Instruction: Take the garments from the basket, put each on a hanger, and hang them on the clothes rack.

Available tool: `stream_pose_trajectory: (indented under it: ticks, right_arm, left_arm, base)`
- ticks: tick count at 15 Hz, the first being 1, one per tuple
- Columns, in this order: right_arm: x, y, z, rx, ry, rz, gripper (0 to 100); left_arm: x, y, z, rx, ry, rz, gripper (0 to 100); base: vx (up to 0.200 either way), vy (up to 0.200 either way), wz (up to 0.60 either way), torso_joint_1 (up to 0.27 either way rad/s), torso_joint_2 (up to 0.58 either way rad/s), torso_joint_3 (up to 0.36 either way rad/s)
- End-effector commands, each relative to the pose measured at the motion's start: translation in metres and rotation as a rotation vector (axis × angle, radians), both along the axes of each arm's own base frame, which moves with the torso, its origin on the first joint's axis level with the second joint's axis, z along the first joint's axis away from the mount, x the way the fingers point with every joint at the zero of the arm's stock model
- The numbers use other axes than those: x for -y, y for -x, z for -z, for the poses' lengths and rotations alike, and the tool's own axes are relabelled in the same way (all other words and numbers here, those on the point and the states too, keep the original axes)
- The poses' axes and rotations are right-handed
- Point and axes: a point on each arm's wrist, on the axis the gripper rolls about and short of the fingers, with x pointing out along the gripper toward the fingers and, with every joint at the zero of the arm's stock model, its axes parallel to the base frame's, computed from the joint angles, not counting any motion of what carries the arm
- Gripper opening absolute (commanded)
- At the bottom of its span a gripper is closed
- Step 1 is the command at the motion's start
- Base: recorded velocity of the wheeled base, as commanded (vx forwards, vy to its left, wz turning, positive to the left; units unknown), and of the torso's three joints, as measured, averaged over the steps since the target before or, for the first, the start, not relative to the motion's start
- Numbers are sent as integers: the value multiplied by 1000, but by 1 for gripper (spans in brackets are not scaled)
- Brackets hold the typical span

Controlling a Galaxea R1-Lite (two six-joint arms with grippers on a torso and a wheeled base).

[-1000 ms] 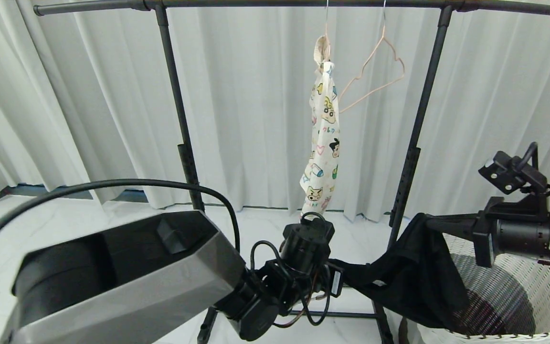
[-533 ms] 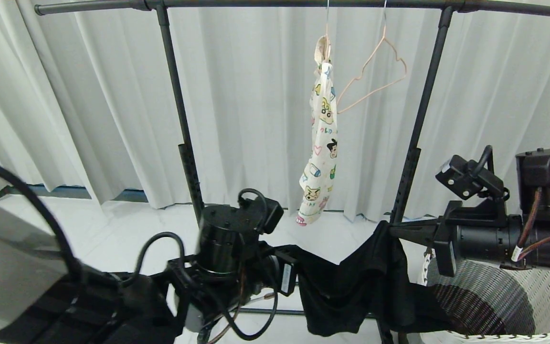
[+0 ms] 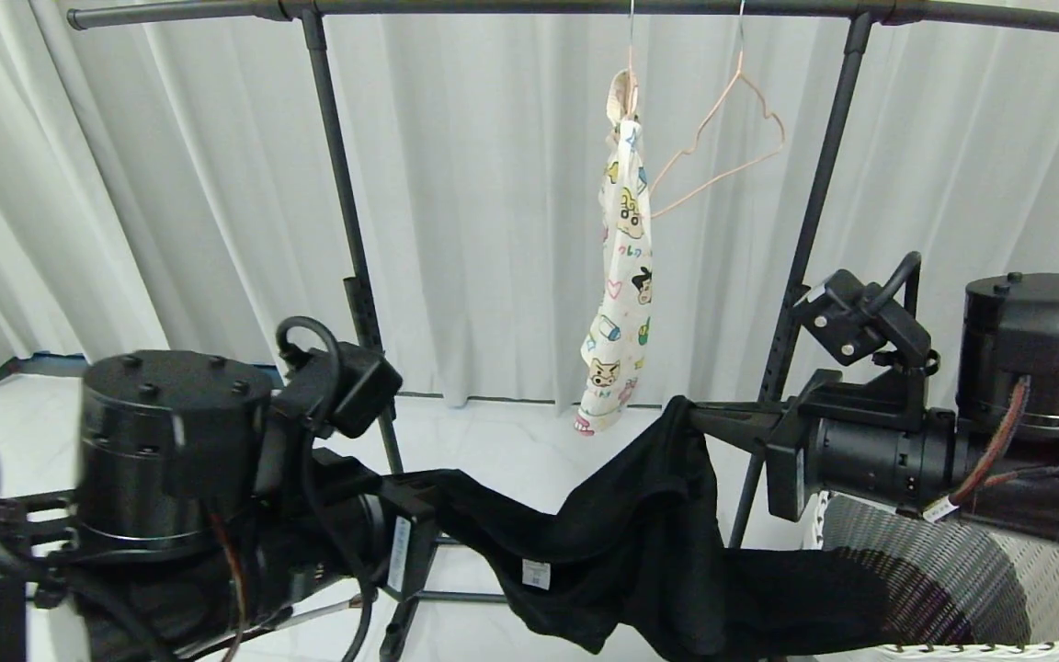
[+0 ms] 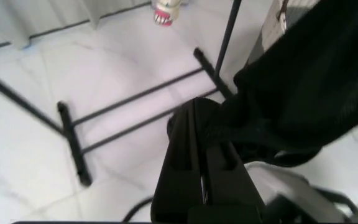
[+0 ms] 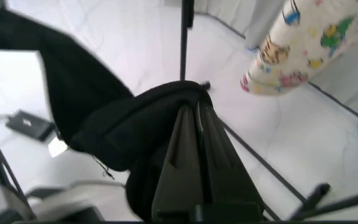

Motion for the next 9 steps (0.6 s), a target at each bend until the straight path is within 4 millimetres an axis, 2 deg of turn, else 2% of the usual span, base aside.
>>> stream_pose_trajectory:
  ticks: [1,3,5,7,9]
  right_arm:
    - [-7,4,1,1,1,-9,0]
    - [0,10,-10,29,-29,28,0]
    - [7,14,-20,50,-56,68,0]
    - [15,16,-26,63,-56,125,0]
    - [25,17,-29,64,-52,162,0]
  left_arm:
    - [-21,26,-54,112,87,-2,0]
    - [-24,30,-83,126,97,3,0]
    - [-22,28,-97,143,100,7,0]
    - [-19,23,-95,168,40,27,0]
    - [-14,16,-85,218,-113,80,0]
  base:
    - [0,0,0,0,0,0]
    - [0,0,0,0,0,0]
    - [0,0,0,0,0,0]
    - [0,0,0,0,0,0]
    - [0,0,0,0,0,0]
